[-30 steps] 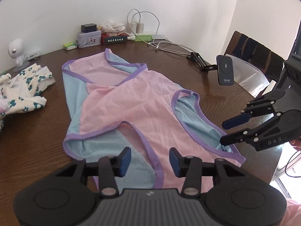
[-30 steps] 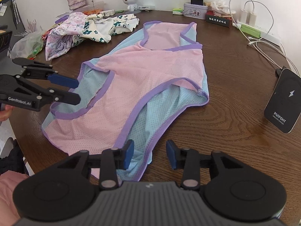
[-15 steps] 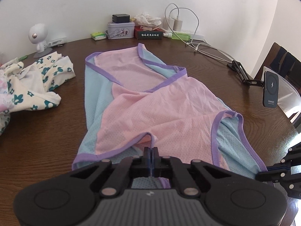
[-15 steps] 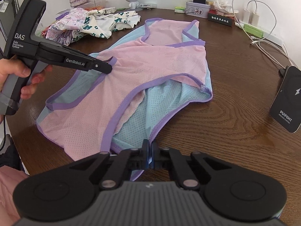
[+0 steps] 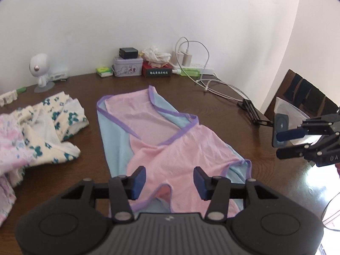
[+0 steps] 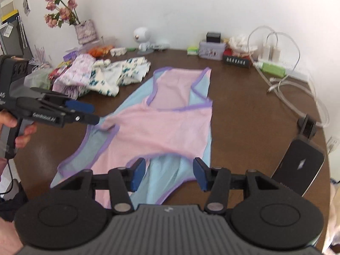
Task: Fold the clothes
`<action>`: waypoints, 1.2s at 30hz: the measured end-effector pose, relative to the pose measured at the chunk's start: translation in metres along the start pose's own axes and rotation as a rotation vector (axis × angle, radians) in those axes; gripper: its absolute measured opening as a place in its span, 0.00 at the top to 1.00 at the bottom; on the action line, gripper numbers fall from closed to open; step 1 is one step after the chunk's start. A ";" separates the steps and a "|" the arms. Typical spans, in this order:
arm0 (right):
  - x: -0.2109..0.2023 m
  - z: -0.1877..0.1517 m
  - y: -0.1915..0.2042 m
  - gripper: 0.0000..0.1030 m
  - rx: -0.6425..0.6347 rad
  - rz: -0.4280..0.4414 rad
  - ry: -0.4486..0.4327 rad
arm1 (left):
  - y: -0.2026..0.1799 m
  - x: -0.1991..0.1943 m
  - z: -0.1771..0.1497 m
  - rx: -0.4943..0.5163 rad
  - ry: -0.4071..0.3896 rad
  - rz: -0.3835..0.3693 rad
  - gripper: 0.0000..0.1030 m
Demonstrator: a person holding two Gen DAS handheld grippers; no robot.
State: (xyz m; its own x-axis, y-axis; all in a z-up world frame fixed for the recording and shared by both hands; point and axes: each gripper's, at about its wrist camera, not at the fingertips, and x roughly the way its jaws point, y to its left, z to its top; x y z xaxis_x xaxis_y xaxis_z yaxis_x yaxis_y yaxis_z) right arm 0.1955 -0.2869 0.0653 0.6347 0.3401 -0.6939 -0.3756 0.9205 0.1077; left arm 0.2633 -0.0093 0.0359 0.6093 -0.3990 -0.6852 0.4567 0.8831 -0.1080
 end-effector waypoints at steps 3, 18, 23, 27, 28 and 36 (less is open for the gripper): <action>0.036 0.066 -0.006 0.51 -0.046 -0.053 -0.025 | 0.019 0.031 0.052 -0.003 0.008 0.125 0.54; 0.271 0.157 -0.027 0.59 -0.089 -0.141 0.248 | 0.129 0.225 0.151 -0.080 0.190 0.262 0.65; 0.284 0.147 -0.033 0.71 -0.082 -0.141 0.267 | 0.128 0.251 0.149 -0.042 0.216 0.254 0.72; 0.281 0.146 -0.039 0.91 -0.068 -0.138 0.256 | 0.129 0.259 0.151 -0.052 0.195 0.204 0.85; 0.280 0.145 -0.040 0.98 -0.070 -0.137 0.255 | 0.128 0.260 0.151 -0.043 0.192 0.194 0.93; 0.233 0.159 -0.085 0.98 0.026 -0.204 0.120 | 0.132 0.217 0.155 -0.085 -0.068 0.150 1.00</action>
State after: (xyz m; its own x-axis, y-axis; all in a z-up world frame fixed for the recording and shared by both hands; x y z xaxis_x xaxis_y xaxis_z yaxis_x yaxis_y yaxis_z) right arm 0.4827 -0.2552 0.0077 0.6105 0.1231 -0.7824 -0.2295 0.9729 -0.0261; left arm 0.5561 -0.0179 -0.0159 0.7102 -0.2742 -0.6484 0.3027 0.9505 -0.0703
